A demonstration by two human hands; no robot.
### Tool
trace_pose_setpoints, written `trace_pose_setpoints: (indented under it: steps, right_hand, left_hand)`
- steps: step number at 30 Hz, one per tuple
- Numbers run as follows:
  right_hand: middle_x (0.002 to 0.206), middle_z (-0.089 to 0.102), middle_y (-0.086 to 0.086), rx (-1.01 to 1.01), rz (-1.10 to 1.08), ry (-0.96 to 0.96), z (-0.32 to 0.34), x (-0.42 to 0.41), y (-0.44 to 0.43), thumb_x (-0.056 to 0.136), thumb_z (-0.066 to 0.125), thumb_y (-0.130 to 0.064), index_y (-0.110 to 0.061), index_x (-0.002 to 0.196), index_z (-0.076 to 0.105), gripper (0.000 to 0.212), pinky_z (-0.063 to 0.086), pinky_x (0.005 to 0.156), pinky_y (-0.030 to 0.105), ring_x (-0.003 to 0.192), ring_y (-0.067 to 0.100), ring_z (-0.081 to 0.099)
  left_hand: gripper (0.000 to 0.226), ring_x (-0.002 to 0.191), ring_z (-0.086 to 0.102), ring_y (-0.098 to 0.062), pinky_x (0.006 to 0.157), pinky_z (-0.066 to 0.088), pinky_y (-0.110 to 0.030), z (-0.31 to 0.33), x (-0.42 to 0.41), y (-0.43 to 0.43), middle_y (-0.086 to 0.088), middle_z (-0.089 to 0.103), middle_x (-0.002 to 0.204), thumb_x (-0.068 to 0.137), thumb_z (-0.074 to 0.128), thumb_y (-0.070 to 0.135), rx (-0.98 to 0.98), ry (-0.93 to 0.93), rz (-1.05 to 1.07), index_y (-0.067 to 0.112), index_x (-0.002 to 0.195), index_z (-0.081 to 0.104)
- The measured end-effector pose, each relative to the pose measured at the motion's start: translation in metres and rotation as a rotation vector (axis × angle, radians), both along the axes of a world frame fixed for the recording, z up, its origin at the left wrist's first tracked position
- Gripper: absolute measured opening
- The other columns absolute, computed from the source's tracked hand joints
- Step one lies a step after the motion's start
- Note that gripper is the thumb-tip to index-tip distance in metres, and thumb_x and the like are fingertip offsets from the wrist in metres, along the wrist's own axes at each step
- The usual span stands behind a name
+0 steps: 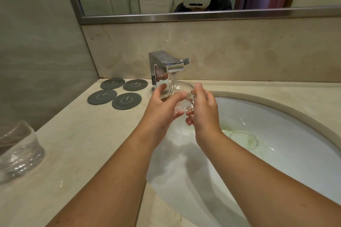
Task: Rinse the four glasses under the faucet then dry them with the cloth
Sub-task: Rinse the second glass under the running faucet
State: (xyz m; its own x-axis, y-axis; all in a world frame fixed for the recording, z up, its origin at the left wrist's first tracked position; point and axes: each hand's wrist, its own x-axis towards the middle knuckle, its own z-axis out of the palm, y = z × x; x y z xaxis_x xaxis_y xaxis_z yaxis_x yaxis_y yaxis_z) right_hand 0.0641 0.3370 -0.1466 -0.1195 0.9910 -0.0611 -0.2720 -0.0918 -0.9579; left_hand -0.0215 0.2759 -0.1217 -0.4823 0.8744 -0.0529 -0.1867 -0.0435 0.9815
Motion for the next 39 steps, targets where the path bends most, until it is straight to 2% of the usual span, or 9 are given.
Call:
trace_pose_setpoints:
  steps: [6, 11, 15, 20, 24, 30, 33, 35, 39]
  right_hand:
    - [0.090, 0.066, 0.007, -0.080, 0.016, 0.073, 0.0018, 0.0032, -0.0009, 0.101, 0.063, -0.051, -0.013, 0.113, 0.066, 0.041, 0.036, 0.046, 0.027, 0.056, 0.017, 0.049]
    - [0.090, 0.071, 0.000, -0.066, -0.043, 0.057, 0.0048, 0.0050, -0.0010, 0.100, 0.064, -0.045, -0.015, 0.116, 0.067, 0.033, 0.040, 0.049, 0.028, 0.056, 0.014, 0.050]
    - [0.097, 0.073, 0.001, -0.041, -0.048, 0.044, 0.0039, 0.0052, -0.0012, 0.098, 0.065, -0.042, -0.017, 0.114, 0.068, 0.029, 0.041, 0.055, 0.031, 0.065, 0.018, 0.052]
    - [0.100, 0.073, 0.002, -0.043, 0.000, 0.078, 0.0051, 0.0037, -0.0014, 0.101, 0.063, -0.046, -0.017, 0.118, 0.067, 0.034, 0.040, 0.050, 0.029, 0.061, 0.017, 0.052]
    - [0.094, 0.072, 0.000, -0.092, 0.025, 0.082, 0.0030, 0.0021, 0.0009, 0.101, 0.057, -0.059, -0.017, 0.115, 0.068, 0.046, 0.040, 0.049, 0.029, 0.057, 0.015, 0.051]
    - [0.091, 0.071, 0.005, -0.140, 0.001, 0.152, 0.0018, 0.0030, 0.0037, 0.100, 0.060, -0.044, -0.011, 0.117, 0.068, 0.038, 0.036, 0.046, 0.027, 0.050, 0.014, 0.048]
    - [0.085, 0.069, 0.004, -0.138, -0.028, 0.127, 0.0027, 0.0049, 0.0029, 0.099, 0.060, -0.042, -0.014, 0.116, 0.069, 0.034, 0.038, 0.047, 0.027, 0.054, 0.015, 0.050]
    - [0.085, 0.068, 0.002, -0.122, -0.036, 0.108, 0.0043, 0.0058, 0.0019, 0.099, 0.060, -0.041, -0.016, 0.114, 0.068, 0.031, 0.038, 0.049, 0.028, 0.057, 0.015, 0.051]
    - [0.093, 0.070, 0.003, -0.074, -0.032, 0.078, 0.0028, 0.0052, 0.0009, 0.098, 0.060, -0.039, -0.016, 0.113, 0.067, 0.028, 0.038, 0.052, 0.030, 0.062, 0.018, 0.051]
  left_hand:
    - [0.086, 0.104, 0.072, -0.013, 0.102, 0.056, -0.038, 0.0012, 0.0007, -0.0022, -0.003, 0.071, 0.121, 0.085, 0.081, 0.007, 0.015, -0.037, -0.080, 0.027, 0.157, 0.038]
    - [0.092, 0.113, 0.063, -0.008, 0.098, 0.057, -0.037, -0.0033, 0.0005, 0.0000, 0.004, 0.065, 0.133, 0.086, 0.084, 0.051, -0.046, 0.089, -0.061, 0.028, 0.160, 0.036]
    - [0.125, 0.107, 0.074, -0.018, 0.080, 0.059, -0.031, -0.0036, 0.0007, -0.0004, -0.003, 0.067, 0.138, 0.054, 0.079, 0.078, -0.053, 0.136, -0.005, 0.025, 0.159, 0.038]
    - [0.086, 0.107, 0.076, -0.021, 0.083, 0.062, -0.033, -0.0016, -0.0020, 0.0008, -0.008, 0.071, 0.128, 0.080, 0.089, 0.042, -0.005, 0.034, 0.048, 0.018, 0.152, 0.048]
    - [0.087, 0.118, 0.073, -0.025, 0.086, 0.061, -0.035, -0.0007, -0.0020, 0.0016, -0.007, 0.071, 0.133, 0.070, 0.085, 0.033, 0.031, -0.021, 0.030, 0.025, 0.149, 0.049]
    - [0.076, 0.104, 0.070, -0.013, 0.095, 0.055, -0.035, 0.0014, 0.0009, -0.0023, -0.001, 0.070, 0.126, 0.087, 0.080, 0.006, 0.024, -0.045, -0.063, 0.027, 0.151, 0.045]
    - [0.067, 0.111, 0.064, -0.008, 0.100, 0.054, -0.034, -0.0005, 0.0009, -0.0008, 0.006, 0.068, 0.123, 0.096, 0.077, 0.023, -0.021, 0.000, -0.069, 0.026, 0.154, 0.042]
    - [0.080, 0.118, 0.066, -0.014, 0.097, 0.057, -0.034, -0.0034, -0.0007, 0.0011, 0.003, 0.066, 0.133, 0.092, 0.081, 0.042, -0.053, 0.058, -0.051, 0.024, 0.158, 0.039]
    - [0.122, 0.111, 0.074, -0.022, 0.083, 0.059, -0.032, -0.0037, 0.0017, -0.0007, -0.004, 0.065, 0.143, 0.055, 0.084, 0.078, -0.068, 0.102, -0.015, 0.025, 0.157, 0.042]
